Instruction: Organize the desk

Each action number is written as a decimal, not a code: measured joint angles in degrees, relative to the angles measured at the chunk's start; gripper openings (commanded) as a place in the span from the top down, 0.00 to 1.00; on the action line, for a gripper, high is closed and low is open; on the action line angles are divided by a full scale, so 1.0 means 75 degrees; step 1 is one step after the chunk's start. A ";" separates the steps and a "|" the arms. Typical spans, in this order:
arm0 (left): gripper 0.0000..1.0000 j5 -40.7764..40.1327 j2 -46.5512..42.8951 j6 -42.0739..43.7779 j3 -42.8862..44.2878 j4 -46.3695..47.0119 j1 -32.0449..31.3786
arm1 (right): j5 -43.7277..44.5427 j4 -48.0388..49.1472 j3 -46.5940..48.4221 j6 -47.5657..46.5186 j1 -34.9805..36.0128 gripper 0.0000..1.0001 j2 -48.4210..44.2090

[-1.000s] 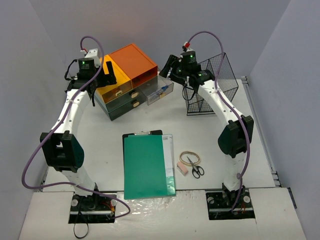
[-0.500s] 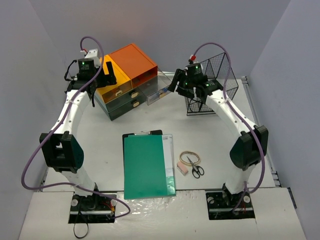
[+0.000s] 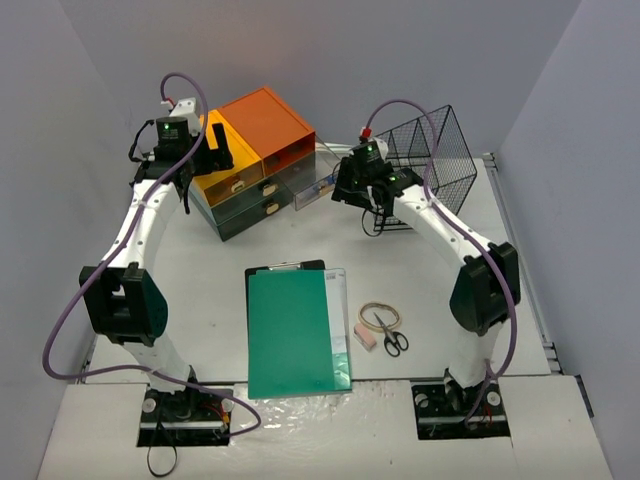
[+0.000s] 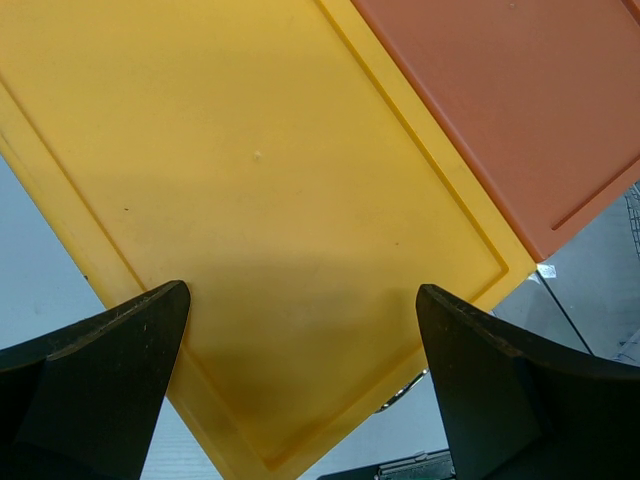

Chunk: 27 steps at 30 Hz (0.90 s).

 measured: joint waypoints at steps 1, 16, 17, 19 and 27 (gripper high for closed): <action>0.03 0.0000 0.0000 0.0000 0.0000 0.0000 0.0000 | 0.0050 0.0014 0.0099 0.0000 0.0032 0.55 0.0172; 0.03 -0.0003 0.0000 0.0006 -0.0031 0.0028 0.0000 | 0.0274 -0.0016 0.1462 -0.0071 0.0077 0.53 0.1537; 0.03 -0.0003 -0.0006 0.0006 -0.0050 0.0050 0.0000 | 0.0283 -0.0043 0.1591 -0.0104 0.0073 0.53 0.1633; 0.03 -0.0003 -0.0026 0.0008 -0.0095 0.0103 0.0000 | 0.0275 -0.0050 0.1876 -0.0162 0.0067 0.52 0.1865; 0.03 -0.0006 -0.0070 0.0030 -0.0192 0.0207 0.0000 | 0.0094 -0.0107 0.3710 -0.0380 0.0086 0.50 0.3185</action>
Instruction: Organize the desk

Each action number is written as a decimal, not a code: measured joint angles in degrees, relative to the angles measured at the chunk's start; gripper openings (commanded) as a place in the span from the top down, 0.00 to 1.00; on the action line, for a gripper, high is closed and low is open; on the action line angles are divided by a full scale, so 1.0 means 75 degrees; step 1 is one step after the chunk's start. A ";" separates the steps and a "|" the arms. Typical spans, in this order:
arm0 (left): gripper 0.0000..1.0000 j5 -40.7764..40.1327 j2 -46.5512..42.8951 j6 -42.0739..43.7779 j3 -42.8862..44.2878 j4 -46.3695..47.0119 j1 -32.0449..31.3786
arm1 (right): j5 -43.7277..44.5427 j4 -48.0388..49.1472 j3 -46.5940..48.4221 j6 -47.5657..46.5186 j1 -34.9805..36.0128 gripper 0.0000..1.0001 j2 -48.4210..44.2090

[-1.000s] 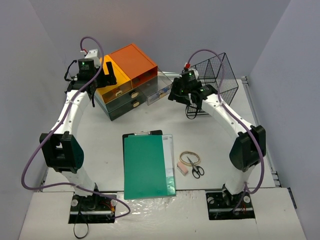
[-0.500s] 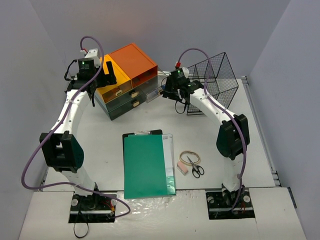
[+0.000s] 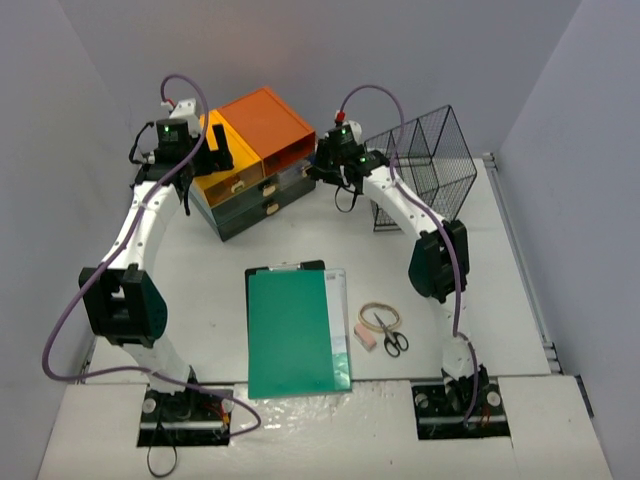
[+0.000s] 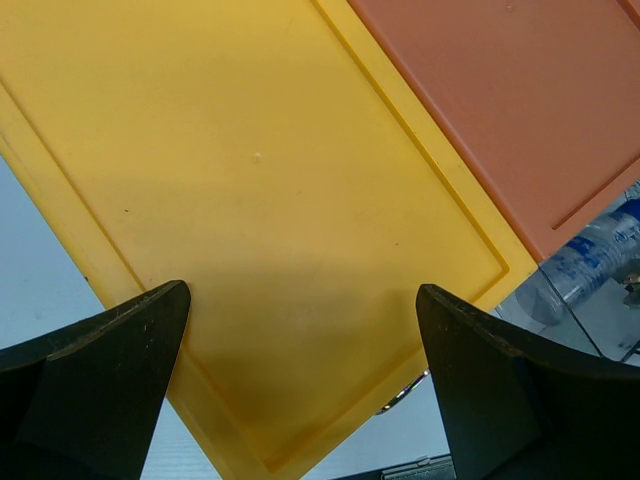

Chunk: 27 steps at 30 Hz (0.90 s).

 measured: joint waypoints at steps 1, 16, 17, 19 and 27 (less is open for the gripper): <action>0.03 0.0000 0.0000 0.0006 -0.0001 0.0000 0.0000 | -0.0015 0.0001 0.0229 -0.0010 0.0003 0.49 0.0148; 0.03 0.0000 -0.0026 0.0097 -0.0058 0.0017 0.0000 | -0.0411 0.0529 0.1798 -0.0001 -0.0014 0.42 0.1218; 0.03 0.0000 -0.0026 0.0102 -0.0058 0.0017 0.0000 | -0.0461 0.0629 0.1798 0.0013 -0.0009 0.41 0.1260; 0.03 0.0000 -0.0026 0.0113 -0.0058 0.0015 0.0000 | -0.0563 0.0766 0.1796 0.0025 -0.0009 0.40 0.1335; 0.03 -0.0006 -0.0026 0.0159 -0.0058 0.0006 -0.0003 | -0.0802 0.0908 0.1840 0.0161 -0.0009 0.41 0.1613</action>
